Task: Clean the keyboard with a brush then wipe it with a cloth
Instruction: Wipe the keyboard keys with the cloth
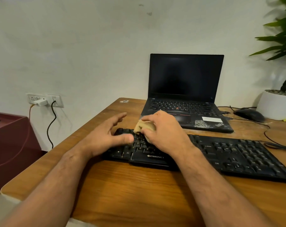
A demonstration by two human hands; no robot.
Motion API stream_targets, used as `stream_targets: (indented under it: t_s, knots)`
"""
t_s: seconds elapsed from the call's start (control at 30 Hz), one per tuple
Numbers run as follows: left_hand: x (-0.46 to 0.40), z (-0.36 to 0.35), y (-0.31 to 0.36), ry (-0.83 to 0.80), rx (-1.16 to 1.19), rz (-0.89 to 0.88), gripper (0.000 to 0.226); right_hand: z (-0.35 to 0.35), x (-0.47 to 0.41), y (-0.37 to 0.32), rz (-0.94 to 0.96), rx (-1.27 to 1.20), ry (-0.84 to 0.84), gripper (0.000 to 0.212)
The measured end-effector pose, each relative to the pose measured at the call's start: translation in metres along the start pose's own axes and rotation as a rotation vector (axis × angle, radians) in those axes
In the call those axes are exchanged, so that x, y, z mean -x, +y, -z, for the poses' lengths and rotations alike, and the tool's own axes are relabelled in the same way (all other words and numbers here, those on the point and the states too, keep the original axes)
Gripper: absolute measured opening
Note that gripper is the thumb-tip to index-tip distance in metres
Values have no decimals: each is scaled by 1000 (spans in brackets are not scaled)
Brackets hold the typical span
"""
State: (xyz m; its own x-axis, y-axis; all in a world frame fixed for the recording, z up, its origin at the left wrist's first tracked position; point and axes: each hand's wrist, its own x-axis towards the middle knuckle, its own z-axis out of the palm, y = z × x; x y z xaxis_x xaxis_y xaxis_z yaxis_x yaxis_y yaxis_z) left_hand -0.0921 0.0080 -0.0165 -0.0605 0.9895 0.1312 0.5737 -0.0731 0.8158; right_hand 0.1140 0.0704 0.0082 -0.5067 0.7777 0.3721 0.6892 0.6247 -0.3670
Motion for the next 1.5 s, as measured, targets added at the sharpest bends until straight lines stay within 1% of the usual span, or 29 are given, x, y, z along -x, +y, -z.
stream_targets:
  t_s: [0.03, 0.07, 0.1, 0.13, 0.2, 0.23, 0.3, 0.37, 0.43, 0.5, 0.57, 0.6, 0.67, 0.7, 0.87, 0.93, 1.0, 1.03, 1.1, 1.17, 1.2, 1.23, 1.33, 1.37, 1.5]
  knots:
    - [4, 0, -1, -90, -78, -12, 125, -4, -2, 0, 23, 32, -34, 43]
    - [6, 0, -2, -149, -168, -12, 139, -9, -3, -1, 46, 71, -85, 45]
    - [7, -1, -2, -180, -250, -5, 149, -12, -3, -2, 62, 84, -133, 46]
    - [6, -1, -3, -192, -305, 4, 154, -14, -3, -3, 71, 60, -161, 44]
    - [6, -2, -4, -181, -358, 11, 159, -12, -2, -4, 94, -11, -159, 38]
    - [5, -2, -6, -168, -367, 15, 160, -9, 0, -7, 116, -21, -156, 37]
    - [5, -1, -7, -143, -372, 17, 161, -6, 8, -12, 176, -40, -203, 35]
    - [6, -1, -8, -132, -376, 8, 162, -5, 18, -18, 242, -135, -237, 33]
    - [8, -2, -6, -124, -360, 4, 165, -6, 21, -19, 276, -207, -182, 32]
    - [9, -2, -5, -114, -334, 2, 165, -9, 16, -16, 255, -125, -154, 40]
    - [9, -3, -5, -111, -320, -5, 165, -11, 12, -17, 258, -4, -215, 54]
    - [9, -3, -5, -109, -321, -9, 165, -13, 11, -20, 275, 15, -264, 57]
    - [8, -3, -5, -108, -328, -10, 164, -14, 11, -24, 287, -48, -327, 55]
    - [8, -3, -5, -108, -334, -7, 164, -13, 13, -25, 278, -100, -330, 53]
    - [6, -4, -8, -91, -371, -1, 164, -2, 26, -27, 277, -268, -237, 45]
    - [5, -4, -10, -95, -378, -13, 166, -4, 28, -29, 309, -219, -254, 41]
    - [5, -4, -9, -100, -384, -13, 166, -11, 24, -30, 328, -88, -260, 34]
    - [5, -3, -9, -98, -384, -9, 167, -15, 19, -28, 308, -26, -229, 32]
    - [5, -4, -10, -88, -379, -7, 167, -18, 8, -21, 203, 35, -131, 32]
    - [6, -4, -10, -88, -369, -6, 167, -14, -1, -10, 106, -14, -33, 32]
    - [6, -4, -10, -92, -364, 0, 166, -11, -3, -5, 80, -63, -22, 34]
    - [6, -4, -10, -95, -360, 6, 166, -7, -2, 0, 68, -99, -54, 37]
    - [6, -4, -9, -98, -360, 15, 165, 9, 8, 4, 30, -178, -275, 38]
    - [6, -4, -9, -98, -359, 20, 165, 12, 11, 6, 25, -192, -315, 41]
    - [8, -5, -9, -91, -353, 21, 164, 19, 14, 8, 49, -115, -367, 57]
